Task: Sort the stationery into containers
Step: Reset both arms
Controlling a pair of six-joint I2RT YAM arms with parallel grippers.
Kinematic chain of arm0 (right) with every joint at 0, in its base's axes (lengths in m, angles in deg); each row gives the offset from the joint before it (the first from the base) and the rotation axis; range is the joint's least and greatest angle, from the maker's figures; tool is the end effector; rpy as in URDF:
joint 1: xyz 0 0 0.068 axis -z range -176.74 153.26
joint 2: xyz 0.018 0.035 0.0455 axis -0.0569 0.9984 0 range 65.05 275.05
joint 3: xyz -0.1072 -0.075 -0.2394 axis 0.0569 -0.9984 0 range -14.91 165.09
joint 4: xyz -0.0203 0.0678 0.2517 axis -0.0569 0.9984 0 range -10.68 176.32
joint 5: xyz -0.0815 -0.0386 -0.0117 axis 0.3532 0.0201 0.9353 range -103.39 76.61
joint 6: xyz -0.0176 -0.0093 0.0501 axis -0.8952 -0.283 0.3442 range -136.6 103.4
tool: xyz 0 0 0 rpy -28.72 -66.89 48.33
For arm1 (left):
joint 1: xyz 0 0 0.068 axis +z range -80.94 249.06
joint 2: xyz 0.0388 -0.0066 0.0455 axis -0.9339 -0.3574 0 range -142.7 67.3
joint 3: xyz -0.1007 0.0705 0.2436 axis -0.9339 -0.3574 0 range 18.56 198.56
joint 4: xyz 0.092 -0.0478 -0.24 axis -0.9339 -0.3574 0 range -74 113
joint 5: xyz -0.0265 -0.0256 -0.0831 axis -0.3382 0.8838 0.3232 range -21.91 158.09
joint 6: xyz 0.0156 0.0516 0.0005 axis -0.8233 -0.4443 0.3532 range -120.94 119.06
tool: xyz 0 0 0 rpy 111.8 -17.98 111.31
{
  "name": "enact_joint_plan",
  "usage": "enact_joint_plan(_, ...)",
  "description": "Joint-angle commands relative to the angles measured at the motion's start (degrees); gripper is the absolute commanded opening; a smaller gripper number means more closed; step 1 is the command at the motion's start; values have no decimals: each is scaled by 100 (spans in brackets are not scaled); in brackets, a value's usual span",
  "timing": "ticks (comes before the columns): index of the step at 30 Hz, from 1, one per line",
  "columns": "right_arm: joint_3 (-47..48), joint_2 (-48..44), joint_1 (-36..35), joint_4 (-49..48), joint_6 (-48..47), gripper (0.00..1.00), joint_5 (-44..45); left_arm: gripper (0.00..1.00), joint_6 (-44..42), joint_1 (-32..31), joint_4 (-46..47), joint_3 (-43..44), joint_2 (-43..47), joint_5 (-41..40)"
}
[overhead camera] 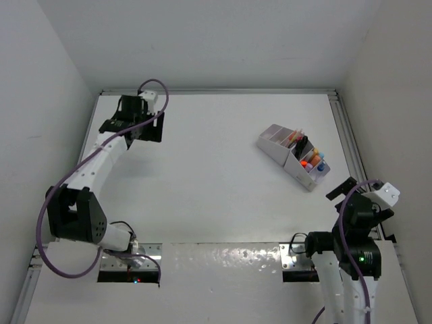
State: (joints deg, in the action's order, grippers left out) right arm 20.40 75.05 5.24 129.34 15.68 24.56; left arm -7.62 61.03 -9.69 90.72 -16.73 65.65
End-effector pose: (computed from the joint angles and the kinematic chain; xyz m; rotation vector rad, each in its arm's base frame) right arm 0.0477 -0.0235 0.2756 0.9463 1.6691 -0.3082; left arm 0.3198 -0.0436 0.3076 0.2798 2.3312 0.0383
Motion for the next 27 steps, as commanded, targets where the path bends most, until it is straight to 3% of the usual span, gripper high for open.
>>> enact_joint_plan(1, -77, -375, -48, -80, 52, 97, 607, 73, -114, 425, 298, -246, 519, 209)
enact_joint_plan(3, -77, -437, -48, -19, 51, 98, 852, 73, -158, 670, 115, -325, 589, 209)
enact_joint_plan(6, 150, -280, -40, 383, 707, 99, 1834, 73, -194, 1003, -53, -492, 703, 402)
enact_joint_plan(11, 389, 37, -48, 947, 1465, 99, 2540, 73, -203, 1330, -141, -747, 879, 612)
enact_joint_plan(27, 248, -437, -48, 781, 1264, 99, 2392, 73, -202, 1691, -317, -967, 1073, 894)
